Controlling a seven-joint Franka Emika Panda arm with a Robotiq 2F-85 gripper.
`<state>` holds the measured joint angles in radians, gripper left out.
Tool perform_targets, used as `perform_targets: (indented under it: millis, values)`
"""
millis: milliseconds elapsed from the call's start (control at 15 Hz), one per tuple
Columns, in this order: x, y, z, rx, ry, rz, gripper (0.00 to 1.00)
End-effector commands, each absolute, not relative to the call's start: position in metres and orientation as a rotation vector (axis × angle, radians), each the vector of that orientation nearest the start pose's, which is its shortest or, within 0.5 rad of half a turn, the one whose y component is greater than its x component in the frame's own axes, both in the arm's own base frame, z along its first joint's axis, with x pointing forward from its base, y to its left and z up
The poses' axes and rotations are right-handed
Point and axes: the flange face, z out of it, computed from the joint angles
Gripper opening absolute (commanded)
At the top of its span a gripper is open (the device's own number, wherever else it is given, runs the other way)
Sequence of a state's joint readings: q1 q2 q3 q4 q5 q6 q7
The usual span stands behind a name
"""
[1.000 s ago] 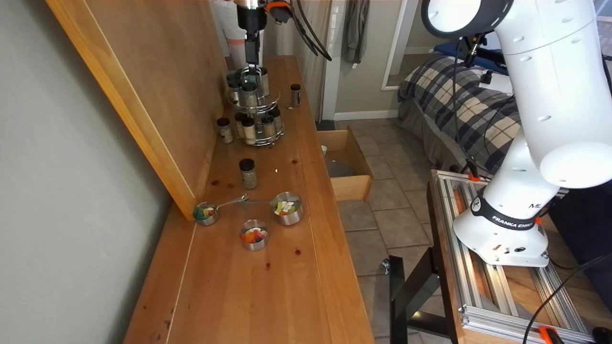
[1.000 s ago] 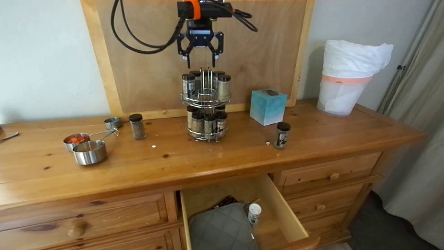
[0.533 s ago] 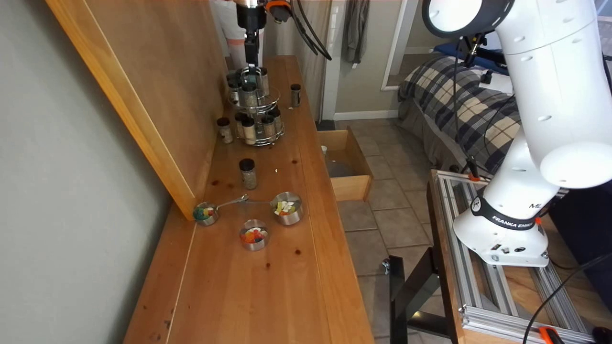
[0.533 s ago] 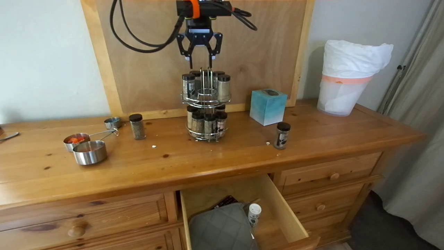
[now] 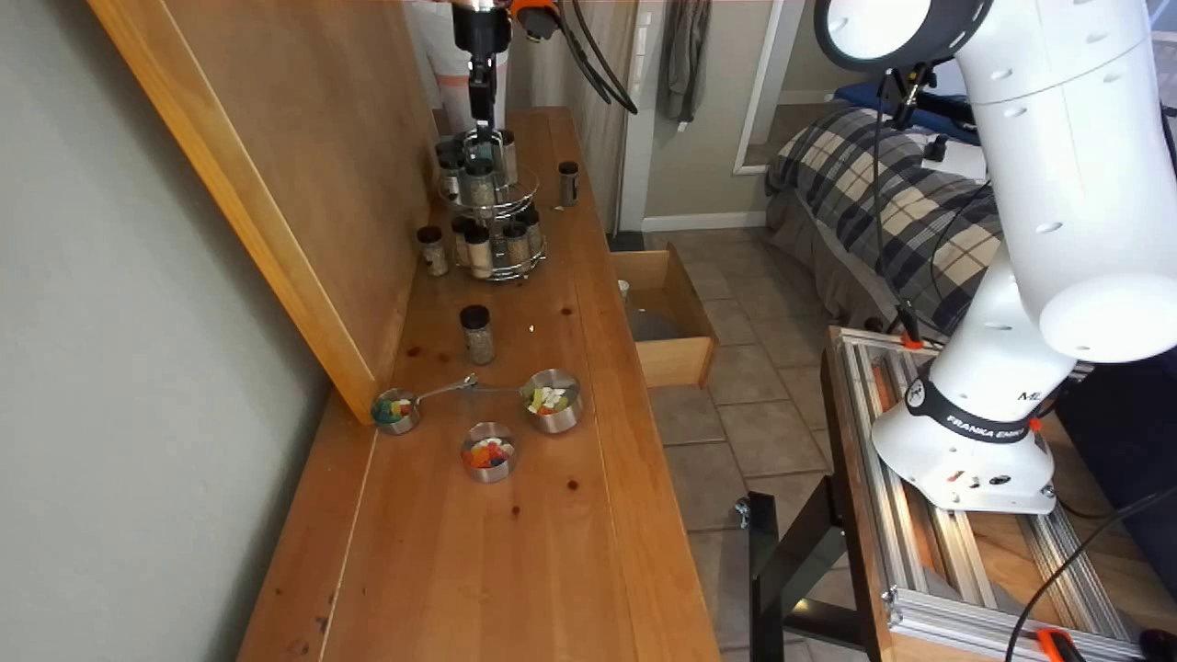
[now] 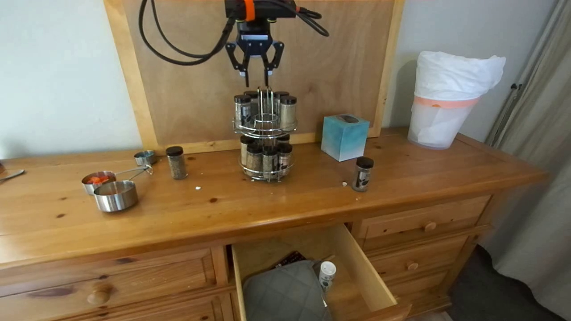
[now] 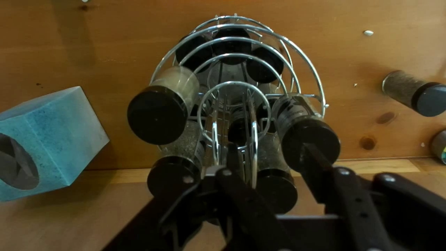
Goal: Turn the spice rack to the right, twice
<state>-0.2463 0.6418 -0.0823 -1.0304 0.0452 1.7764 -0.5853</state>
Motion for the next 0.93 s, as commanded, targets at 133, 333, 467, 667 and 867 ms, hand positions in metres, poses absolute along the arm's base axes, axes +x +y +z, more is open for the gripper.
perform_targets:
  millis: [133, 333, 467, 667, 867]
  values:
    - [0.711, -0.219, 0.481, -3.161, -0.442, -0.138, 0.48]
    - [0.712, -0.22, 0.477, -3.158, -0.438, -0.129, 0.46]
    - [0.712, -0.221, 0.473, -3.157, -0.435, -0.12, 0.41]
    - [0.712, -0.222, 0.47, -3.155, -0.433, -0.11, 0.34]
    - [0.712, -0.223, 0.466, -3.155, -0.426, -0.097, 0.26]
